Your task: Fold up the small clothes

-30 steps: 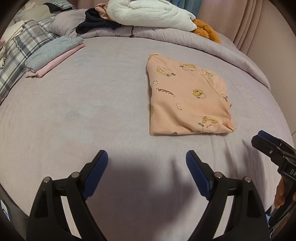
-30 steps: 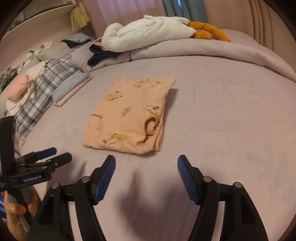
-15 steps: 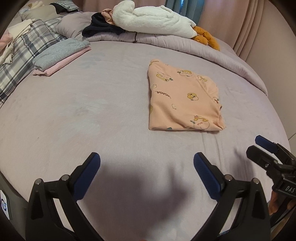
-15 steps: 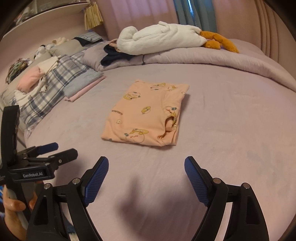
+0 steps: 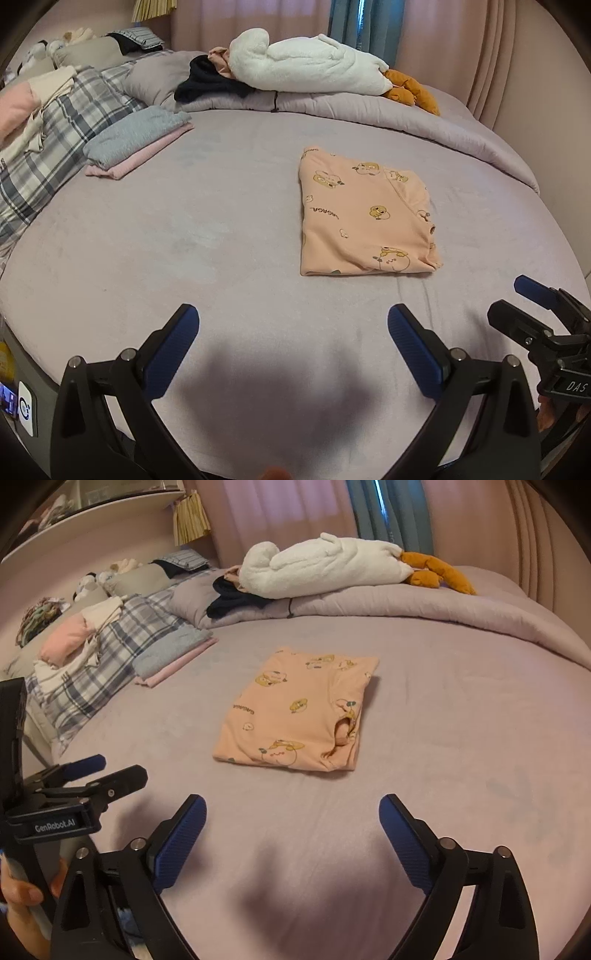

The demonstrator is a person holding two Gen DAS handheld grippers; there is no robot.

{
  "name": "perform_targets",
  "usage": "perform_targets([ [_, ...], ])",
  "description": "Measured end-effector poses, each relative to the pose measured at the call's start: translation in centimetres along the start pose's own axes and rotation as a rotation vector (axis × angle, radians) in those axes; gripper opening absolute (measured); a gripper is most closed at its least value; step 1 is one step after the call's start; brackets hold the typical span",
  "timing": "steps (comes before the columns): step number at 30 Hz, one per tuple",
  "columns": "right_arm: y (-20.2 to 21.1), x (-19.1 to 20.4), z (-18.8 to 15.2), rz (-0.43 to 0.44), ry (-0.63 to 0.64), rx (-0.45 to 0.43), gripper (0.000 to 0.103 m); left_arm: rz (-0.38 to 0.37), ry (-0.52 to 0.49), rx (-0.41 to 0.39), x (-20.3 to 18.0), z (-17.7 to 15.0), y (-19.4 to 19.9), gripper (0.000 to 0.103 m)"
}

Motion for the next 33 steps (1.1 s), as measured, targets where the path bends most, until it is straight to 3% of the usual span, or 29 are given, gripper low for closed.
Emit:
perform_targets([
  [6,0.7,0.1,0.4,-0.006,0.000,-0.020,0.101,-0.008,0.003,0.007,-0.3,-0.1,0.5,0.103],
  [19,2.0,0.4,0.9,-0.066,0.015,-0.049,0.102,-0.023,-0.001,0.011,-0.8,-0.3,1.3,0.103],
  [33,2.5,1.3,1.3,-0.050,0.016,-0.068,0.102,-0.011,0.013,0.027,-0.4,-0.9,1.0,0.103],
])
Point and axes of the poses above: each gripper's, at about its wrist camera, not at the fingertips, and y roughly against the way its jaws point, x to its left, z to its top, the point moved 9 cm from there along -y, roughly the way its jaws point, and after that the axes turned 10 degrees about y, right-handed, at the moved point
